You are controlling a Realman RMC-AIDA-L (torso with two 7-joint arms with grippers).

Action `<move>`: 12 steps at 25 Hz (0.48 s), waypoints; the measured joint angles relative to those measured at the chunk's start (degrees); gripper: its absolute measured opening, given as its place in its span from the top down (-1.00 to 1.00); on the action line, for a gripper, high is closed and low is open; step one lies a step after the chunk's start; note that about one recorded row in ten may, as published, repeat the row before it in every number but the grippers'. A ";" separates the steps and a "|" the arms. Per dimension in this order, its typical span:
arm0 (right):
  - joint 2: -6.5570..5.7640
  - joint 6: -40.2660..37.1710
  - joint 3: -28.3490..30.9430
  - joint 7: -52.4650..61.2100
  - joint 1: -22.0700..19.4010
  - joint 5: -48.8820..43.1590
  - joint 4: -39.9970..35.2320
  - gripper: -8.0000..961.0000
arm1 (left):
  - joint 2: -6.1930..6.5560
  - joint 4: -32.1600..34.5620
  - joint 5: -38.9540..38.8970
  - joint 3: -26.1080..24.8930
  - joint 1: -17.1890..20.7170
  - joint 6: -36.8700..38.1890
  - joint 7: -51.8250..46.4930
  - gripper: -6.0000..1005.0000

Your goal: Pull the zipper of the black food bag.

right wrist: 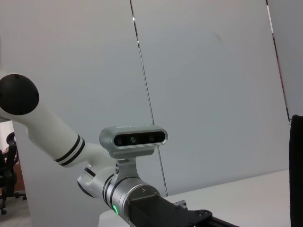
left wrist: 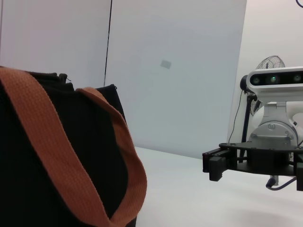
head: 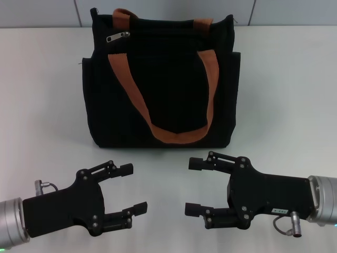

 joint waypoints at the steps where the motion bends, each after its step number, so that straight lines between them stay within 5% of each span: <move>1: 0.00 0.00 0.00 0.00 0.04 0.00 0.07 -0.73 | 0.00 0.00 0.00 0.00 0.00 0.00 0.00 -0.62; 12: 0.00 0.00 0.00 0.01 0.09 0.09 0.32 -0.73 | 0.05 -0.01 -0.46 -3.48 0.44 0.95 1.22 -0.62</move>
